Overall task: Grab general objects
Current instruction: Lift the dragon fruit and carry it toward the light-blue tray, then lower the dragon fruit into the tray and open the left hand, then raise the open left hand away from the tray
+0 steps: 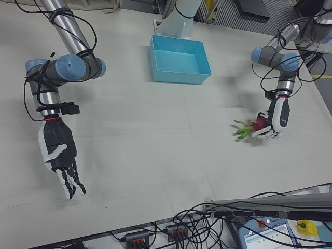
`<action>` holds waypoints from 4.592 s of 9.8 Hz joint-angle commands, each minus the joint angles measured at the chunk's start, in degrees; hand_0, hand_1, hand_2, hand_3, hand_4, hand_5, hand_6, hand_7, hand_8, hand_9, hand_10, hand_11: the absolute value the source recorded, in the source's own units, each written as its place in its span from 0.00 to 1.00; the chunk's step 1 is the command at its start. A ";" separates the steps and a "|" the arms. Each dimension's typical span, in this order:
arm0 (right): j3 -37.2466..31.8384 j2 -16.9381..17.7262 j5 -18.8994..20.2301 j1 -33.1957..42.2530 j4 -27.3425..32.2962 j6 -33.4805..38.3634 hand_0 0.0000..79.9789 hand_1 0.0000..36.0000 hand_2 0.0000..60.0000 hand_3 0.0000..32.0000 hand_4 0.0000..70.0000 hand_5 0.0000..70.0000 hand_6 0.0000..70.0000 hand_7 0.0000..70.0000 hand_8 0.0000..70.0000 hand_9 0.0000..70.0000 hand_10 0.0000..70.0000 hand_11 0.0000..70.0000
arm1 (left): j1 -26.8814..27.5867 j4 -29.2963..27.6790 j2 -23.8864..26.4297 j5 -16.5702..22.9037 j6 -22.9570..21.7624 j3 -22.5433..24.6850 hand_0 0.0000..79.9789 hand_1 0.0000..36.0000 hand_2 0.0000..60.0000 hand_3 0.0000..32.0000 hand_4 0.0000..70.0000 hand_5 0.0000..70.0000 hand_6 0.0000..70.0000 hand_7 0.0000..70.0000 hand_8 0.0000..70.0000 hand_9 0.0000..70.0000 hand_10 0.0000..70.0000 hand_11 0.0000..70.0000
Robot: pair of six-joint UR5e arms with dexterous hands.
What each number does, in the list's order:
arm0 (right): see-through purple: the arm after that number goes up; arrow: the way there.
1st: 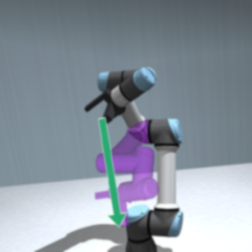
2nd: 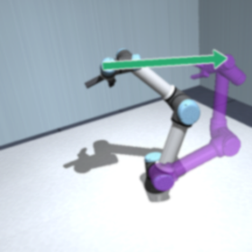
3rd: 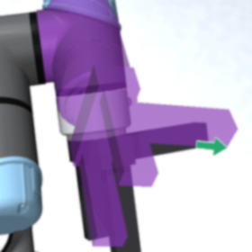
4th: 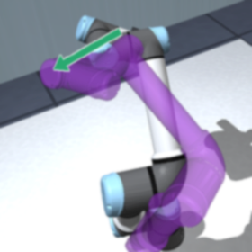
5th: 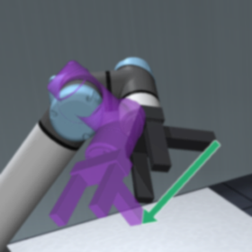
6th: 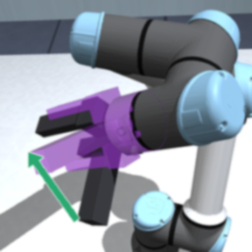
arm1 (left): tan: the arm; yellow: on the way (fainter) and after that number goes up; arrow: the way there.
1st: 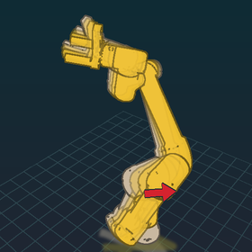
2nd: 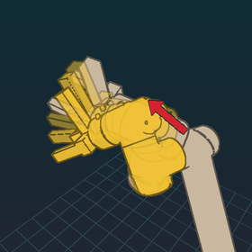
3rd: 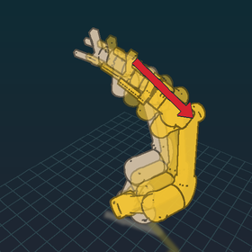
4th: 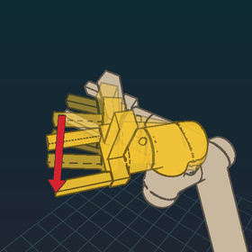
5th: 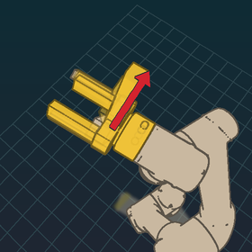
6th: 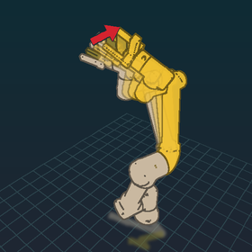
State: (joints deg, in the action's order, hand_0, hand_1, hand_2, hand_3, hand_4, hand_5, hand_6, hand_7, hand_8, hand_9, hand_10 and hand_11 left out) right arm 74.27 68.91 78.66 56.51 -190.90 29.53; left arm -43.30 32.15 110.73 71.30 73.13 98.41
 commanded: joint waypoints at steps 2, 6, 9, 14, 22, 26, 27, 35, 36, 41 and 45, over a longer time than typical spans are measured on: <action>0.00 0.00 0.00 0.00 0.00 0.00 0.00 0.00 0.00 0.00 0.00 0.00 0.00 0.00 0.00 0.00 0.00 0.00 | -0.20 5.63 3.25 0.95 -0.62 11.61 0.99 1.00 1.00 0.00 1.00 1.00 0.57 0.32 0.62 0.51 1.00 1.00; 0.00 0.00 0.00 0.00 0.00 0.00 0.00 0.00 0.00 0.00 0.00 0.00 0.00 0.00 0.00 0.00 0.00 0.00 | -1.00 5.91 14.58 12.17 -5.70 11.98 0.94 1.00 1.00 0.00 1.00 1.00 0.50 0.34 0.59 0.49 1.00 1.00; 0.00 0.00 0.00 0.00 -0.09 0.00 0.00 0.00 0.00 0.00 0.00 0.00 0.00 0.00 0.00 0.00 0.00 0.00 | -0.47 7.23 21.53 18.42 -8.88 11.98 1.00 1.00 1.00 0.00 1.00 1.00 0.55 0.37 0.61 0.51 1.00 1.00; 0.00 0.00 0.00 0.00 0.00 0.00 0.00 0.00 0.00 0.00 0.00 0.00 0.00 0.00 0.00 0.00 0.00 0.00 | 7.69 3.99 21.90 23.71 -15.65 12.77 1.00 1.00 1.00 0.00 1.00 0.99 0.51 0.43 0.60 0.52 1.00 1.00; 0.00 0.00 0.00 0.00 0.00 0.00 0.00 0.00 0.00 0.00 0.00 0.00 0.00 0.00 0.00 0.00 0.00 0.00 | 18.34 3.71 20.85 24.85 -13.91 13.21 1.00 1.00 1.00 0.00 1.00 0.97 0.39 0.48 0.48 0.48 1.00 1.00; 0.00 0.00 0.00 0.00 0.00 0.00 0.00 0.00 0.00 0.00 0.00 0.00 0.00 0.00 0.00 0.00 0.00 0.00 | 22.28 5.29 20.58 25.56 -13.54 13.38 1.00 1.00 1.00 0.00 0.23 0.08 0.00 0.06 0.00 0.00 0.31 0.53; 0.00 0.00 0.00 0.00 0.00 0.00 0.00 0.00 0.00 0.00 0.00 0.00 0.00 0.00 0.00 0.00 0.00 0.00 | 23.17 5.47 20.58 25.56 -13.54 13.47 1.00 1.00 1.00 0.00 0.07 0.04 0.00 0.00 0.00 0.00 0.17 0.34; 0.00 0.00 0.00 0.00 0.00 0.00 0.00 0.00 0.00 0.00 0.00 0.00 0.00 0.00 0.00 0.00 0.00 0.00 | 23.18 6.52 20.58 24.94 -11.43 13.30 0.69 0.99 0.90 0.62 0.00 0.00 0.00 0.00 0.00 0.00 0.00 0.00; 0.00 0.00 0.00 0.00 0.00 0.00 0.00 0.00 0.00 0.00 0.00 0.00 0.00 0.00 0.00 0.00 0.00 0.00 | 23.00 6.96 20.50 24.86 -11.43 13.38 0.69 0.96 0.81 0.64 0.00 0.00 0.00 0.00 0.00 0.00 0.00 0.00; 0.00 0.00 0.00 0.00 0.00 0.00 0.00 0.00 0.00 0.00 0.00 0.00 0.00 0.00 0.00 0.00 0.00 0.00 | 10.91 -1.60 13.85 22.93 -11.70 13.56 0.66 0.77 0.50 0.00 0.00 0.00 0.00 0.00 0.00 0.00 0.00 0.00; 0.00 0.00 0.00 0.00 0.00 0.00 0.00 0.00 0.00 0.00 0.00 0.00 0.00 0.00 0.00 0.00 0.00 0.00 | 1.94 -15.93 7.33 20.64 -18.96 6.21 0.67 0.70 0.35 0.00 0.00 0.00 0.00 0.00 0.00 0.00 0.00 0.00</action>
State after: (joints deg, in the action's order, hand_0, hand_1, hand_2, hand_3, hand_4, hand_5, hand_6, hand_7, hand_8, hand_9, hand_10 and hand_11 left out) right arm 74.27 68.91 78.66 56.51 -190.92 29.53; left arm -35.15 25.38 122.03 93.32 59.61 109.94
